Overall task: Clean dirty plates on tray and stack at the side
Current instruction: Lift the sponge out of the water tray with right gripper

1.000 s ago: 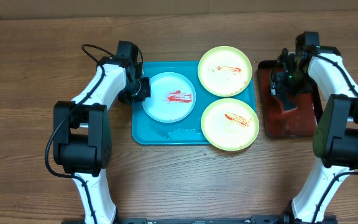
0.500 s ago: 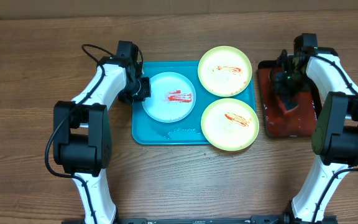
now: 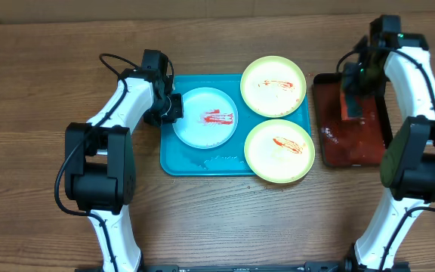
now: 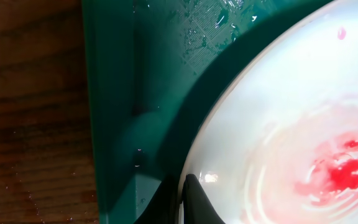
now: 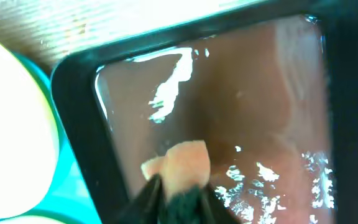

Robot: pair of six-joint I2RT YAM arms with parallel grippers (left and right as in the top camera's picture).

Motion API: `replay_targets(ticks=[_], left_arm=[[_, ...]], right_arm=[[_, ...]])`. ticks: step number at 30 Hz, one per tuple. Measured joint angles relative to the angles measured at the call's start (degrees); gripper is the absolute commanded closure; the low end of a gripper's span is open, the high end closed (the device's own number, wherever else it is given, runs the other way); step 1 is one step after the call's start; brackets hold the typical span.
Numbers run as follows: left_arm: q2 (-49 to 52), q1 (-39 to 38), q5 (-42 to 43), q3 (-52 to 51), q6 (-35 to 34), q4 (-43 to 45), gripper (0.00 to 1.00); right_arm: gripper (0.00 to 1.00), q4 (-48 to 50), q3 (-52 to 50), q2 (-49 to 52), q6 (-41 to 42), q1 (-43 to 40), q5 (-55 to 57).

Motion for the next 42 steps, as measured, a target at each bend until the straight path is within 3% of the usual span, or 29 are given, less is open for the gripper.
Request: replay_targets(ticks=[12,14,16,18,28,36,42], left_arm=[[0.0,0.0,-0.1,0.0,0.0,0.0,0.96],[0.0,0.0,-0.1,0.0,0.0,0.0,0.96],[0.0,0.0,-0.1,0.0,0.0,0.0,0.96],[0.0,0.0,-0.1,0.0,0.0,0.0,0.95],[0.0,0.0,-0.1,0.0,0.0,0.0,0.96],[0.0,0.0,-0.1,0.0,0.0,0.0,0.96],[0.0,0.0,-0.1,0.0,0.0,0.0,0.96]], right_arm=[[0.64,-1.1,-2.2,0.0,4.0,-2.0,-0.1],[0.52,-0.4,-3.1,0.0,4.1,-2.0,-0.1],[0.32,0.3,-3.6,0.0,4.6,-2.0,-0.1],[0.27,1.2,-3.7,0.0,4.2,-2.0,0.0],[0.31,6.4,-3.7,0.0,-1.3,-2.0,0.1],[0.44,9.0,-3.7,0.3,-6.7,-2.0,0.0],[0.6,9.6,-3.7,4.3,-9.0,-1.8,-0.3]])
